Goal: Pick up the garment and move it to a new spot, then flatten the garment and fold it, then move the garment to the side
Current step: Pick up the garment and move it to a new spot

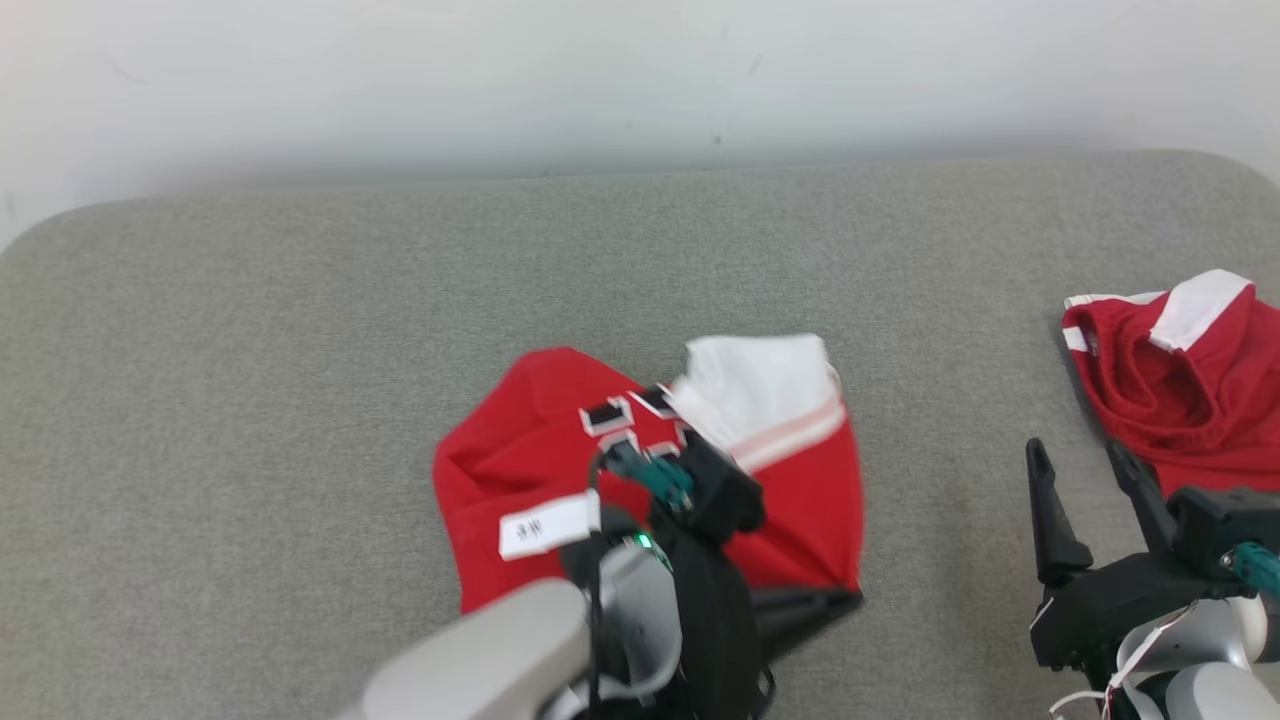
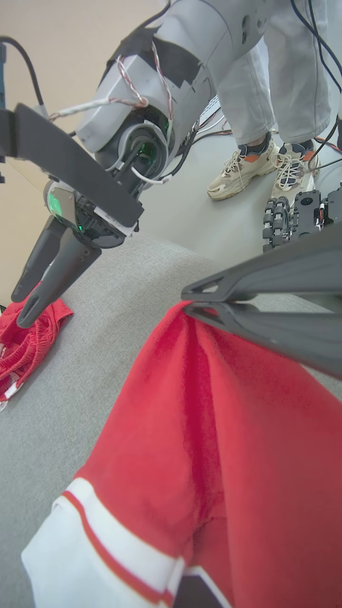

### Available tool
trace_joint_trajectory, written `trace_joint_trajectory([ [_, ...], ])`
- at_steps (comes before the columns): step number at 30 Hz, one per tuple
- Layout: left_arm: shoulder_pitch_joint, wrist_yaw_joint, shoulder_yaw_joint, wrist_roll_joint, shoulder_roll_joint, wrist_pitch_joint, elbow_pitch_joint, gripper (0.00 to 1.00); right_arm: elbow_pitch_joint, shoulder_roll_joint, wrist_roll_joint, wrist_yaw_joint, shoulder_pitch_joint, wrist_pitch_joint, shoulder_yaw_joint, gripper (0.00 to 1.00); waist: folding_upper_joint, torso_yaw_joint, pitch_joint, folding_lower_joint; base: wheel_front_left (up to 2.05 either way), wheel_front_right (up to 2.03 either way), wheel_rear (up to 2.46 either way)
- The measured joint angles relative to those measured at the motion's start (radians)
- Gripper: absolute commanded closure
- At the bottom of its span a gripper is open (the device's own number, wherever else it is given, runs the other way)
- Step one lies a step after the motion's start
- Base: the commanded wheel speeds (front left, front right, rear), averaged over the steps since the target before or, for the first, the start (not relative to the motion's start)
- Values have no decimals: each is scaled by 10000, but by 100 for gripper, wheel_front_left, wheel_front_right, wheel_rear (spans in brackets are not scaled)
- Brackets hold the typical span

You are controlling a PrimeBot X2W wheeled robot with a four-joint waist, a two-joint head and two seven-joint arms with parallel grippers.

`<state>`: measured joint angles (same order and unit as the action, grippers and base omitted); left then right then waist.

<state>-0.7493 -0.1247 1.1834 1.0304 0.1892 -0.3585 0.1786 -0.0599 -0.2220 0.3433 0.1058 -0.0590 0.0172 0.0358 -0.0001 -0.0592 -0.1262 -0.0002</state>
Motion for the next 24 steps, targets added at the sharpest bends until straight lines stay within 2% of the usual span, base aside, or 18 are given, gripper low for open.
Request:
trace_joint_trajectory([
  [8, 1440, 0, 681, 50, -313, 341, 1112, 100, -104, 75, 71, -94, 77, -58, 209, 0, 1, -202, 232, 1, 0, 0, 0],
  [9, 1515, 0, 711, -12, -347, 401, 1254, 95, -130, 86, 71, -94, 76, -58, 221, 0, 1, -215, 268, 1, 0, 0, 0],
  [10, 1527, 17, 662, -27, -403, 543, 1384, 5, -165, 82, 73, -105, 75, -73, 217, 0, 1, -229, 310, 1, 0, 0, 0],
  [11, 1523, 27, 560, -23, -462, 675, 1453, 0, -213, 75, 75, -109, 74, -84, 209, 0, 2, -241, 353, 1, 0, 0, 0],
  [16, 1520, 63, 466, -153, -596, 1093, 1534, 0, -449, 48, 104, -215, 82, -100, 192, 0, 1, -312, 639, 1, 0, 0, 0],
  [20, 1513, 328, 405, -573, -290, 1354, 1465, 0, -568, 48, 196, -245, 147, -176, 174, 0, 1, -362, 861, 1, 0, 0, 0],
  [22, 1516, 663, 104, -700, 86, 1756, 1275, 0, -625, 44, 265, -278, 440, -188, 109, 0, 1, -432, 1086, 1, 0, 0, 0],
  [24, 1518, 779, 23, -790, 222, 1847, 1258, 0, -650, 42, 267, -320, 526, -188, 105, 0, 2, -461, 1157, 1, 0, 0, 0],
])
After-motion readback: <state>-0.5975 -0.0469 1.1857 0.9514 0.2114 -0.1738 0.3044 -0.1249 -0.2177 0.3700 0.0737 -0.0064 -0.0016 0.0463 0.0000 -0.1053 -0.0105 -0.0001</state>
